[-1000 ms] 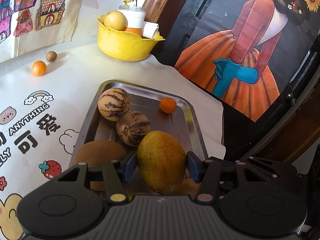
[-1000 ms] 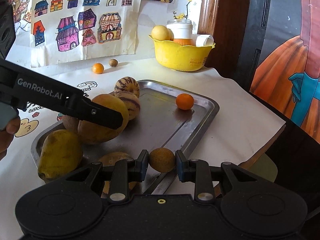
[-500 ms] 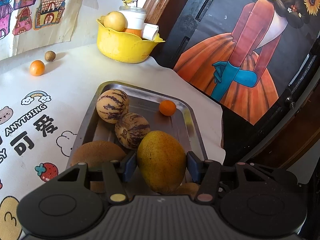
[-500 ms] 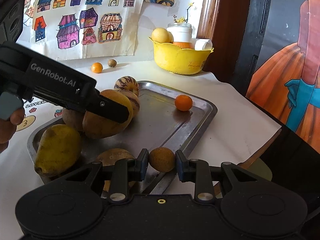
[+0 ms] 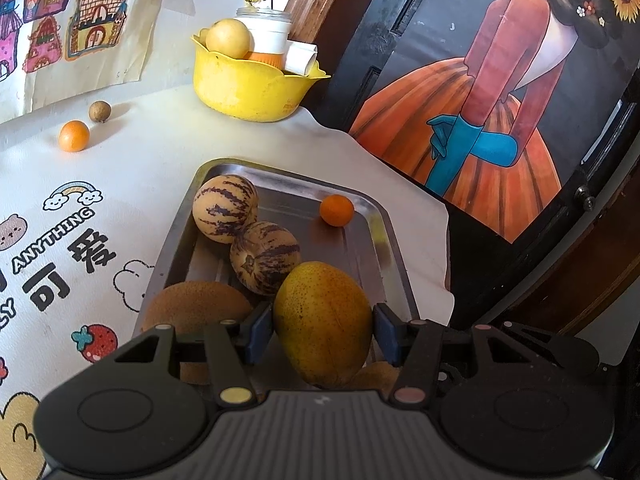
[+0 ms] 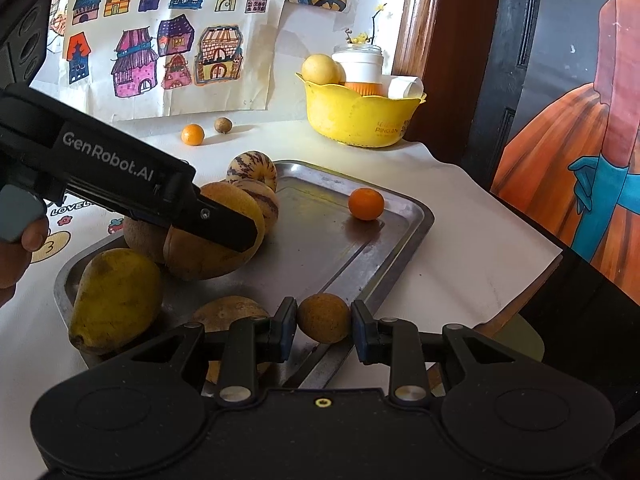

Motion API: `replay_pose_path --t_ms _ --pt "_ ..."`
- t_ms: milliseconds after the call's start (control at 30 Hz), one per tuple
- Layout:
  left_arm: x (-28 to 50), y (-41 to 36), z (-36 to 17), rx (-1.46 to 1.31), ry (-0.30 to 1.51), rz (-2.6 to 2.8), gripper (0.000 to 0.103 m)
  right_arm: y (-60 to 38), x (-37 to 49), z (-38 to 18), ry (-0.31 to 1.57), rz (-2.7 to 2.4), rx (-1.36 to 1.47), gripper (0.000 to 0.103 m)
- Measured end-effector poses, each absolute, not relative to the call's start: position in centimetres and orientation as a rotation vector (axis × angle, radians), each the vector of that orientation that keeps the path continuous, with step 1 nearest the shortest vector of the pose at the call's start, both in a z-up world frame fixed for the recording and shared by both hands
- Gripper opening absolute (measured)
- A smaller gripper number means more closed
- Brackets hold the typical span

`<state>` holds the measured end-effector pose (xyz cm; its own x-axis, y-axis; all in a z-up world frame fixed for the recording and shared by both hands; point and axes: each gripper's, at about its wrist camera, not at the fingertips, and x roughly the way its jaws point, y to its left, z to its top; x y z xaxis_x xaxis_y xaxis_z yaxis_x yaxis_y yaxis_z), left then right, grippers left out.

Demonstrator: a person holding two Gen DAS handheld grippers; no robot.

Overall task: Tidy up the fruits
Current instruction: 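Lower the small kiwi onto the tray and open the right tool while the left tool releases the mango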

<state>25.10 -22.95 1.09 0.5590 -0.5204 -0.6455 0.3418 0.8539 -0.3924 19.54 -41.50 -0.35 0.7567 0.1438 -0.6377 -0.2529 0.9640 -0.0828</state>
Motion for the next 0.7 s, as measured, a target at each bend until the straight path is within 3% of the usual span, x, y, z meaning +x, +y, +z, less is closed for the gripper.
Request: replay_pose_path --t_ms 700 --pt "26.9 -24.2 1.7 -0.265 0.977 -0.398 0.059 -40.9 19.4 0.1 0.792 0.195 -0.245 0.034"
